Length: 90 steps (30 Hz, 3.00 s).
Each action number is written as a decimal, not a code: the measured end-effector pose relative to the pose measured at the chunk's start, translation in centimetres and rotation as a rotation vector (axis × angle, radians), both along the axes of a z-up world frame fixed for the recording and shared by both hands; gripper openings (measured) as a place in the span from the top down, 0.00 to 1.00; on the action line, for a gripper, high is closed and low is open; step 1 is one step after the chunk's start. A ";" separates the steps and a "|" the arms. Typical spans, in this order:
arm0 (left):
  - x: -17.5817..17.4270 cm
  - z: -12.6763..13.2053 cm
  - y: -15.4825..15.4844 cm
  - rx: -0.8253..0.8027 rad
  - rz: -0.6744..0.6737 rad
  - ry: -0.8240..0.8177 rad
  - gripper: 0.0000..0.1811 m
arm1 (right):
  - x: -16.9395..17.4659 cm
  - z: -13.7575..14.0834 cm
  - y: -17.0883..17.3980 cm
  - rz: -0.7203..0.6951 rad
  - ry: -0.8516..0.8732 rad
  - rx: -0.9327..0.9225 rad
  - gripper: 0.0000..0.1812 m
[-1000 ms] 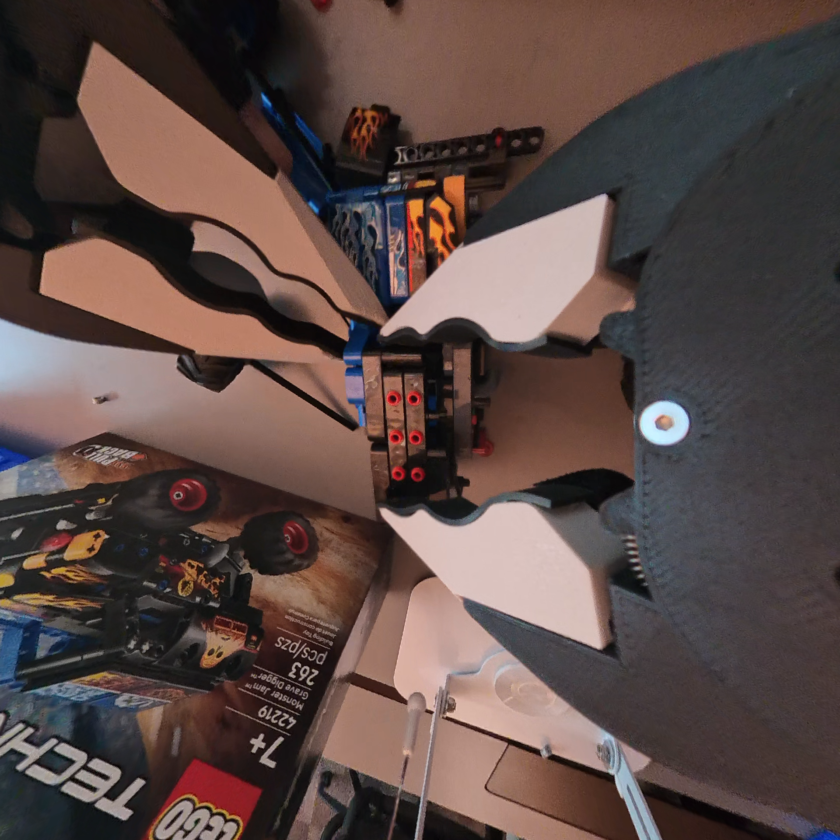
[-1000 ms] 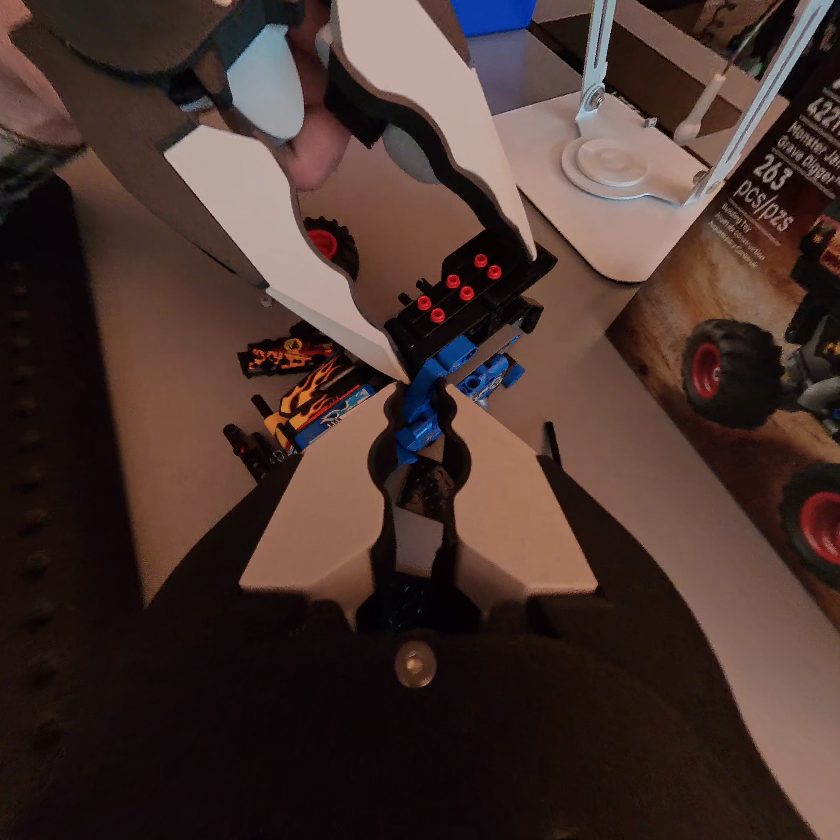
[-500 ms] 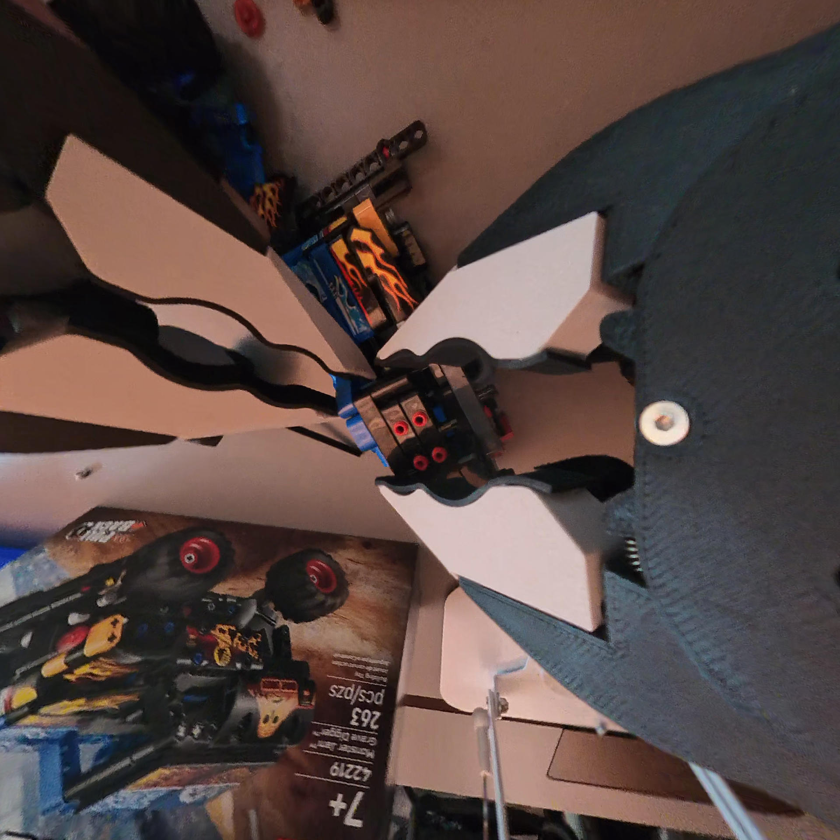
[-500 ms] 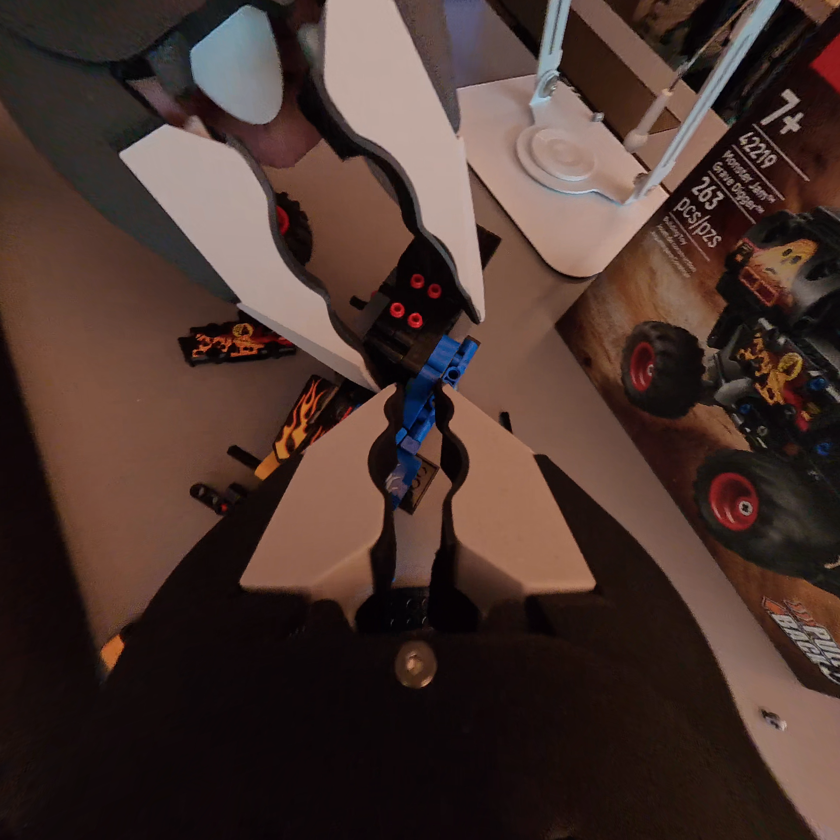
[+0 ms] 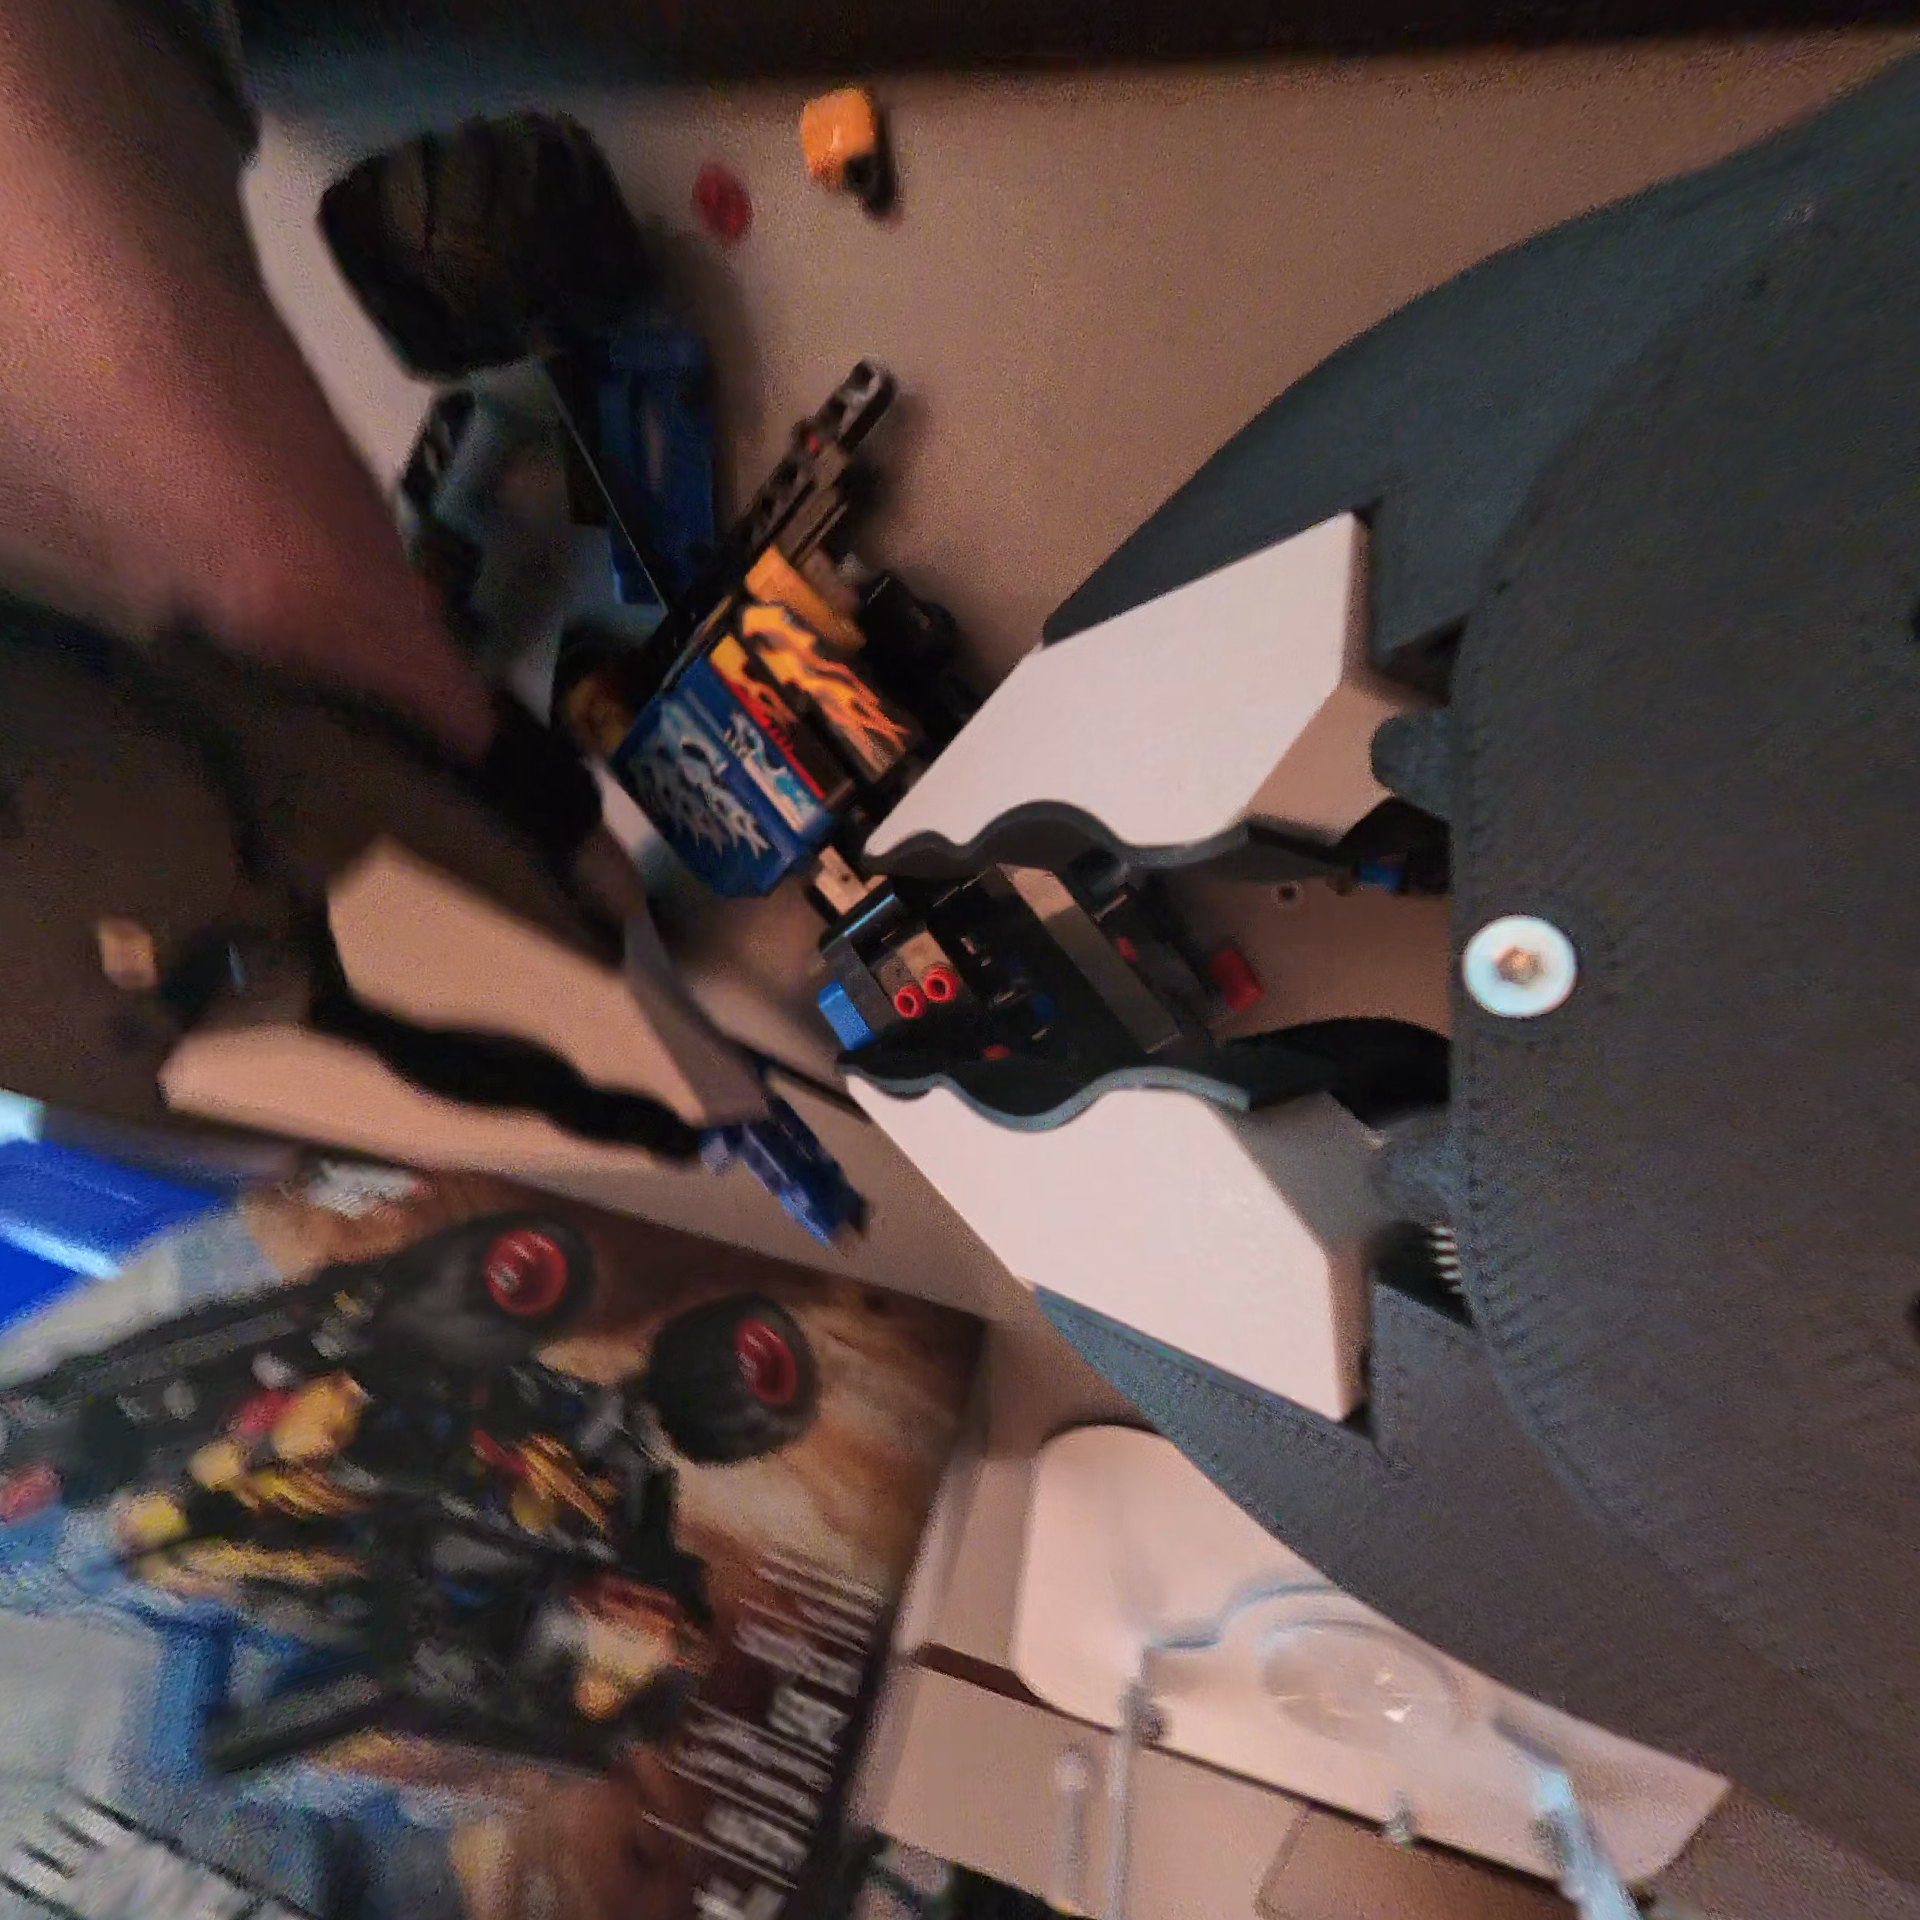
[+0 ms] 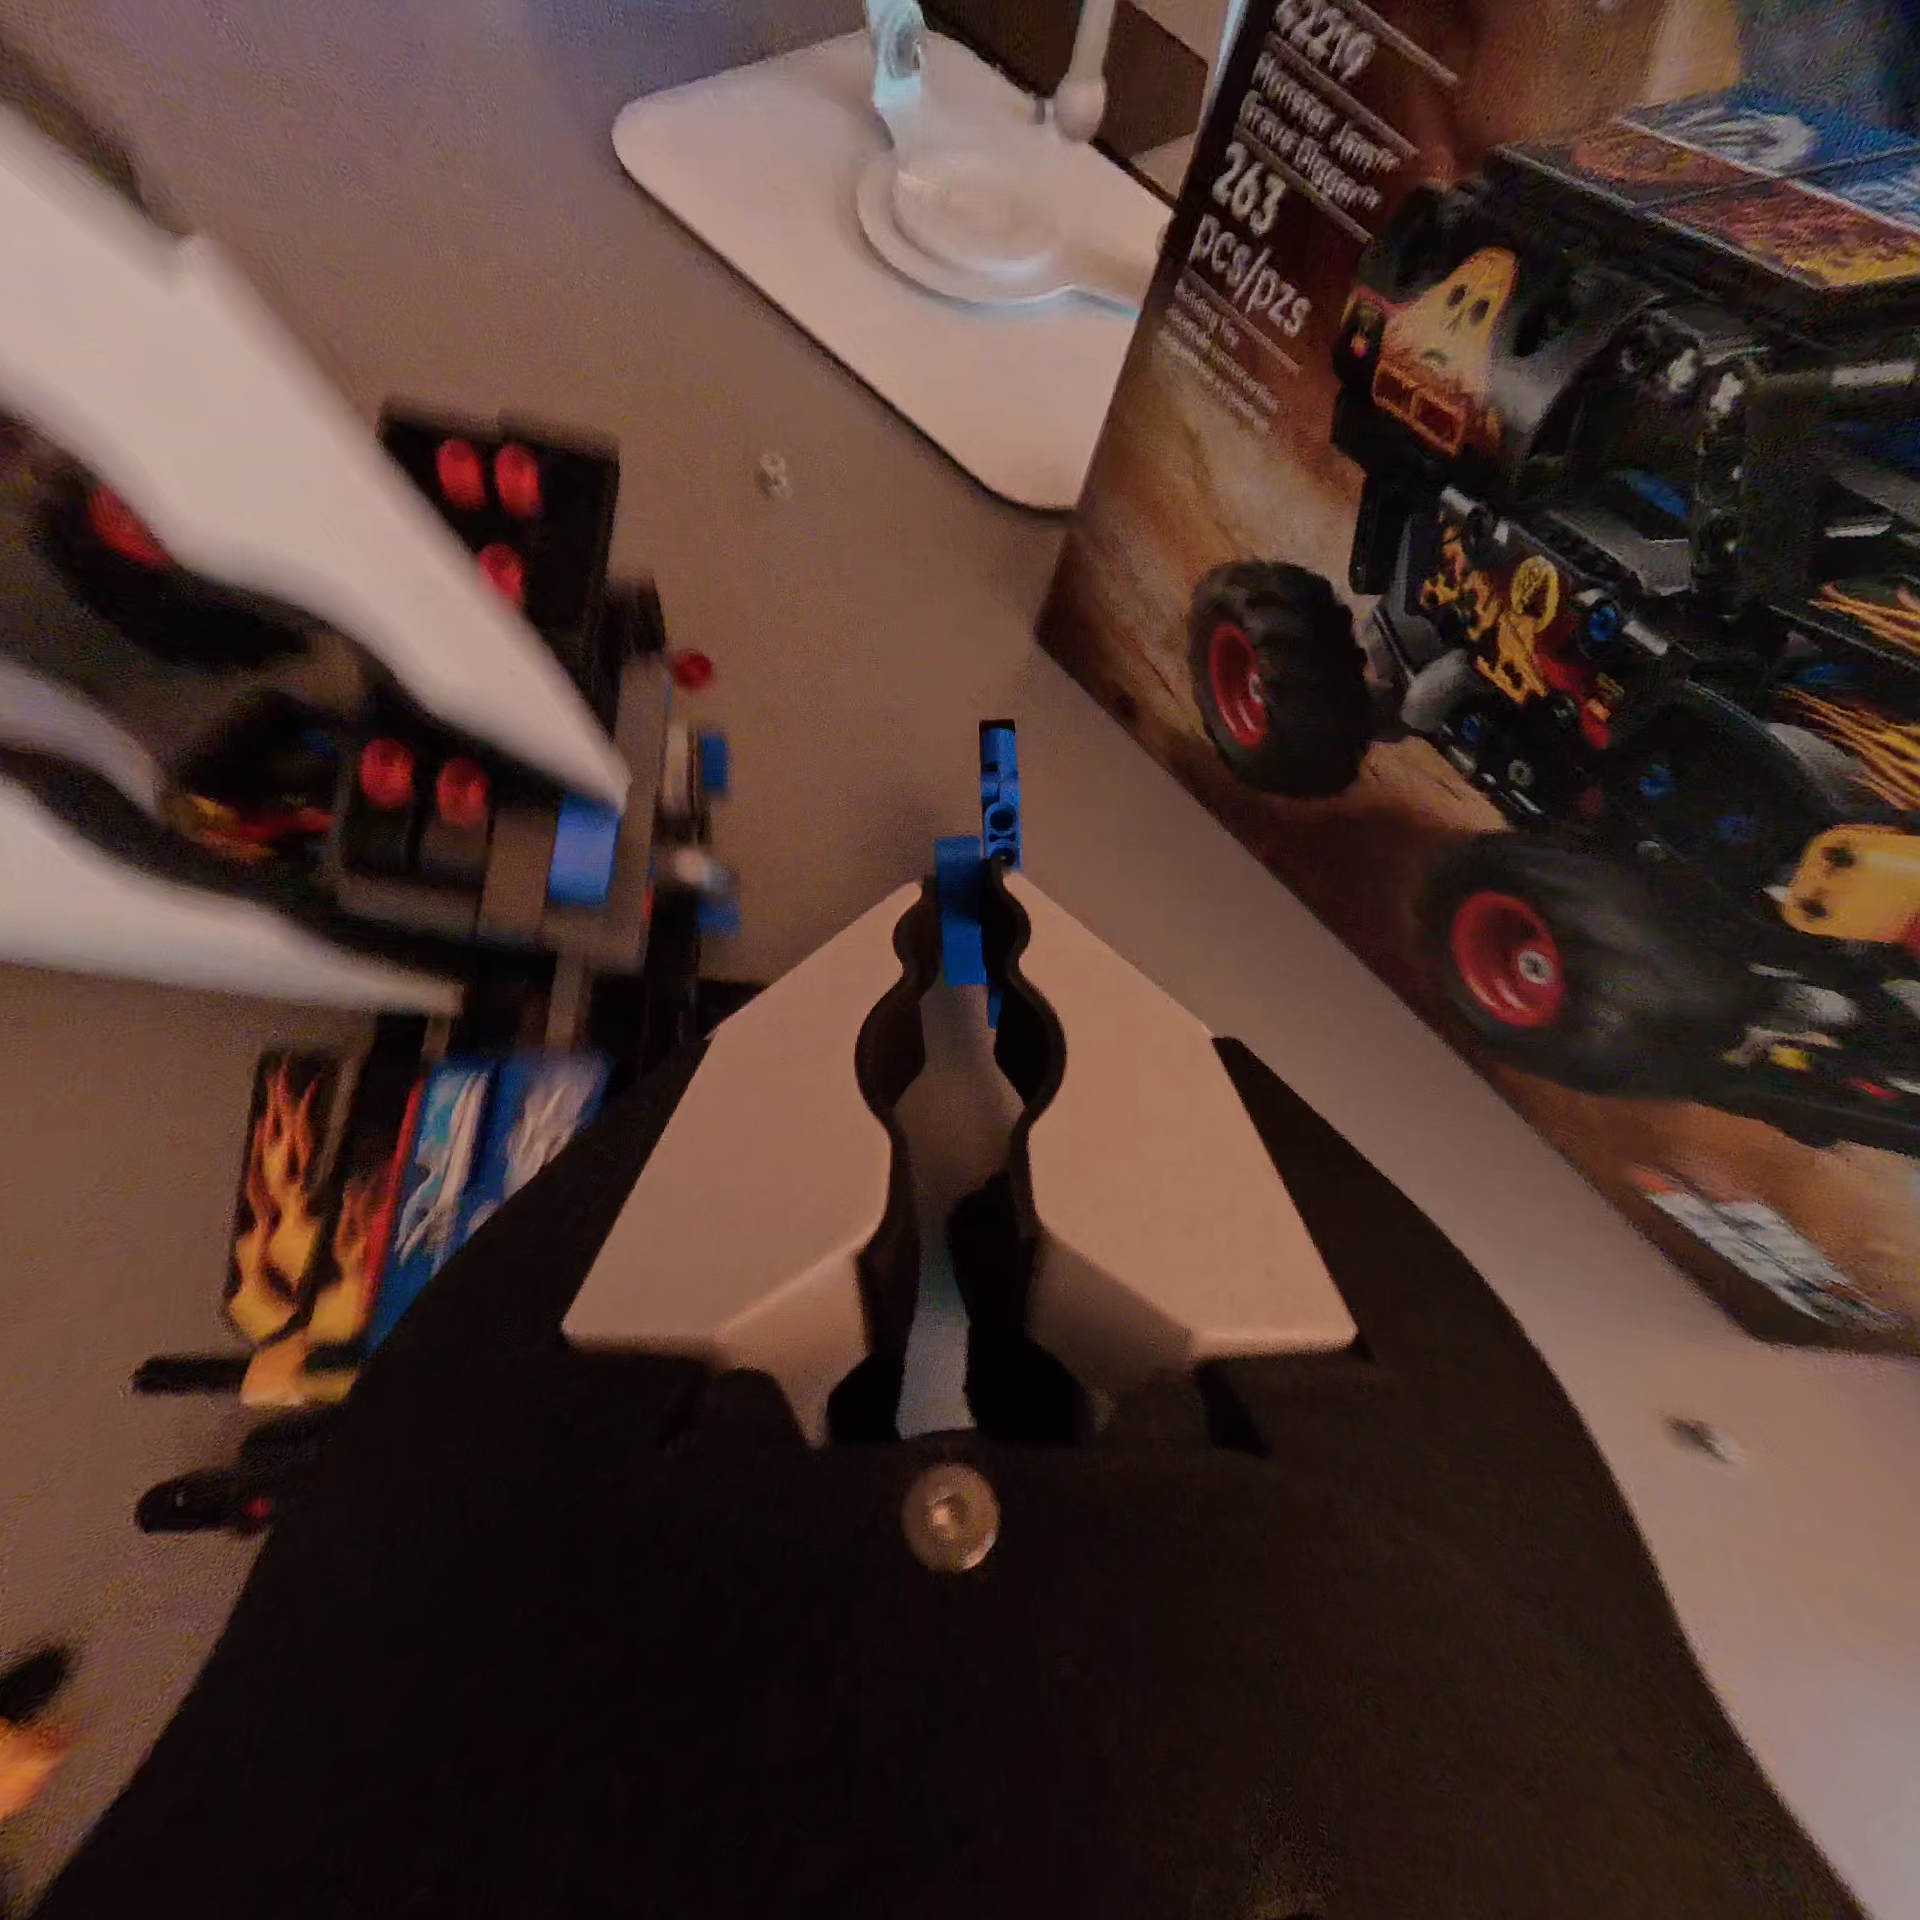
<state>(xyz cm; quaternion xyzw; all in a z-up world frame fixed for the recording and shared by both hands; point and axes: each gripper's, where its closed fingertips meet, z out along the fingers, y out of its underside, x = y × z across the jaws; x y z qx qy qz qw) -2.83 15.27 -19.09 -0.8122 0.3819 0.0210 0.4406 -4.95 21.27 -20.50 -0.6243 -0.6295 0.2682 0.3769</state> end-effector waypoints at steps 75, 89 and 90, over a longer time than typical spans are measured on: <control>-3.9 1.3 0.1 0.377 0.032 0.582 0.91 | -0.5 2.9 -6.7 0.347 0.075 0.382 0.89; -4.4 1.4 0.6 0.503 0.104 0.728 0.97 | -1.6 2.5 -5.2 0.261 0.087 0.205 0.93; -4.6 1.4 0.7 0.509 0.111 0.736 0.98 | -1.7 2.5 -5.0 0.252 0.085 0.198 0.93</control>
